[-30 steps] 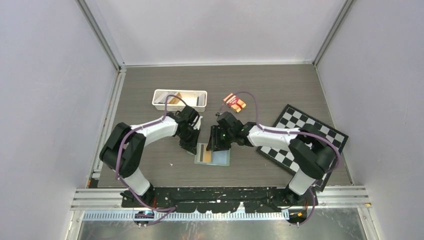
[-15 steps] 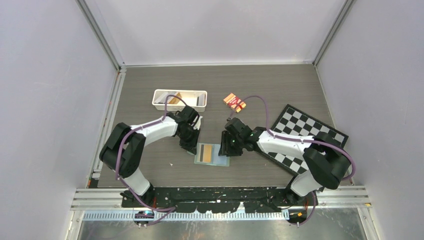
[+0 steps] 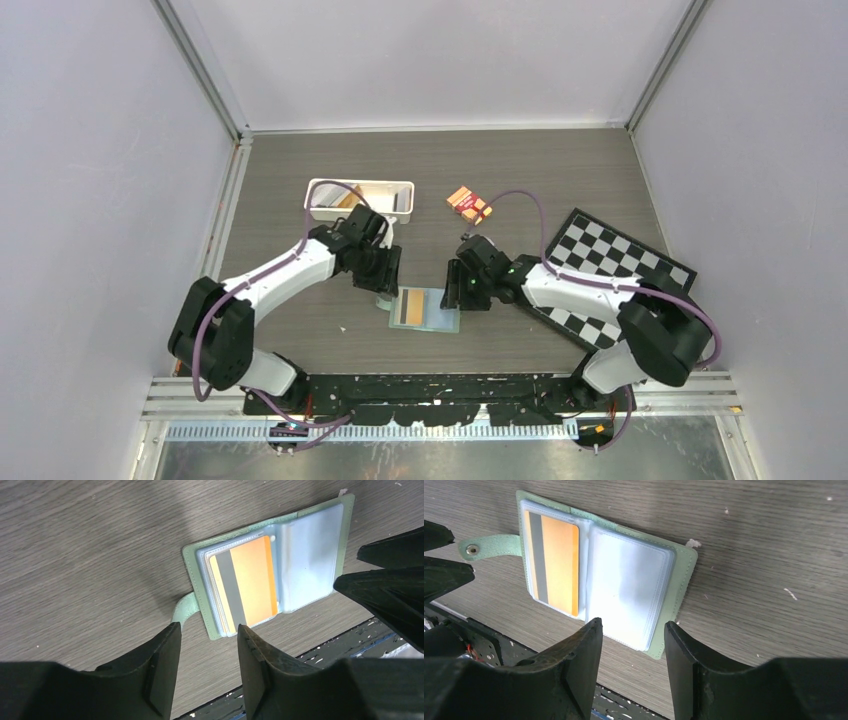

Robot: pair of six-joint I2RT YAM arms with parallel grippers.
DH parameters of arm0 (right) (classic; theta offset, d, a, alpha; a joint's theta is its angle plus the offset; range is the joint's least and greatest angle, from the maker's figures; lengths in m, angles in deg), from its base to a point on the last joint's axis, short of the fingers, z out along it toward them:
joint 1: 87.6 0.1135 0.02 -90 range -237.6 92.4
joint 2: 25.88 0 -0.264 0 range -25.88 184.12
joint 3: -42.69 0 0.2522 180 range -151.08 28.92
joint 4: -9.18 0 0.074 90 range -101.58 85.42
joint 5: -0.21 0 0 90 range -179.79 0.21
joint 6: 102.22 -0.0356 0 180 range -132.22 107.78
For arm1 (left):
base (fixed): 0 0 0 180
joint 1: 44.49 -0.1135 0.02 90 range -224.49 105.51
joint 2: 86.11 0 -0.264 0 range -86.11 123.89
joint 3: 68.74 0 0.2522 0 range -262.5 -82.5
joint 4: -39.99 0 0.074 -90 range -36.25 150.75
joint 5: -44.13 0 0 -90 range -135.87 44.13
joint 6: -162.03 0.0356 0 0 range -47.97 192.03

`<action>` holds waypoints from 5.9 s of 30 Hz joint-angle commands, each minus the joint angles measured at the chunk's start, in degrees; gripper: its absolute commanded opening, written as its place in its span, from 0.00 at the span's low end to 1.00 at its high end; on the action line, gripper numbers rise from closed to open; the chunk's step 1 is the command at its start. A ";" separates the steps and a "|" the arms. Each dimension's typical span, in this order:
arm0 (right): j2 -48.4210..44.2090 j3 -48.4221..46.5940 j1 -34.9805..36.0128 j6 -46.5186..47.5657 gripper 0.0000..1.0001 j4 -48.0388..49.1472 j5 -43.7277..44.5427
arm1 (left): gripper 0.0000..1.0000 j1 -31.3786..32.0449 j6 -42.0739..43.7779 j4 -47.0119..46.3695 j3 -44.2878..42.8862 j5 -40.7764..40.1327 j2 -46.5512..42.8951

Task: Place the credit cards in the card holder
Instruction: Close the card holder at the center of the board.

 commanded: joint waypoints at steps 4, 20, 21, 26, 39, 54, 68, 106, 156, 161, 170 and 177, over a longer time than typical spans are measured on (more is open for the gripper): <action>-6.87 1.82 -2.96 3.17 0.58 1.55 1.77 | 0.51 -3.19 -3.51 -2.04 4.37 2.19 -2.20; -13.89 5.40 -7.58 5.85 0.59 2.15 5.95 | 0.09 -3.81 -5.18 -3.43 5.36 4.19 0.45; -14.29 5.47 -7.68 5.94 0.59 2.19 6.21 | 0.04 -3.81 -4.96 -2.63 4.80 4.34 0.10; -16.41 6.24 -7.81 7.01 0.59 2.89 7.12 | 0.00 -3.81 -2.53 3.98 0.12 3.82 -2.86; -14.40 8.99 -8.04 4.76 0.59 7.42 4.80 | 0.00 -3.22 2.26 15.62 -15.15 12.11 -2.87; -13.26 14.17 -8.04 1.08 0.60 16.96 -1.04 | 0.02 8.25 -6.70 -4.11 -10.47 16.84 9.18; -21.33 14.59 -8.07 0.19 0.63 13.72 1.76 | 0.79 9.04 -3.77 -5.24 -9.92 11.81 -4.90; 5.69 3.53 -4.39 -5.54 0.67 30.24 -11.64 | 0.35 2.27 -6.53 -16.94 6.86 2.12 5.12; 13.28 6.21 -4.51 -6.81 0.01 26.33 -5.69 | 0.35 -3.55 -20.55 -36.83 17.89 17.81 3.87; 11.92 7.08 -4.45 -6.60 0.01 28.45 -6.58 | 0.09 -3.55 -20.11 -39.62 17.97 19.06 5.08; -3.19 7.95 -9.07 2.51 0.46 23.88 -10.35 | 0.00 -3.55 -11.95 -36.87 16.67 21.06 -3.87; -15.89 7.98 -15.77 11.79 0.80 20.53 -24.45 | 0.00 -3.57 -8.30 -25.86 11.40 27.22 -10.78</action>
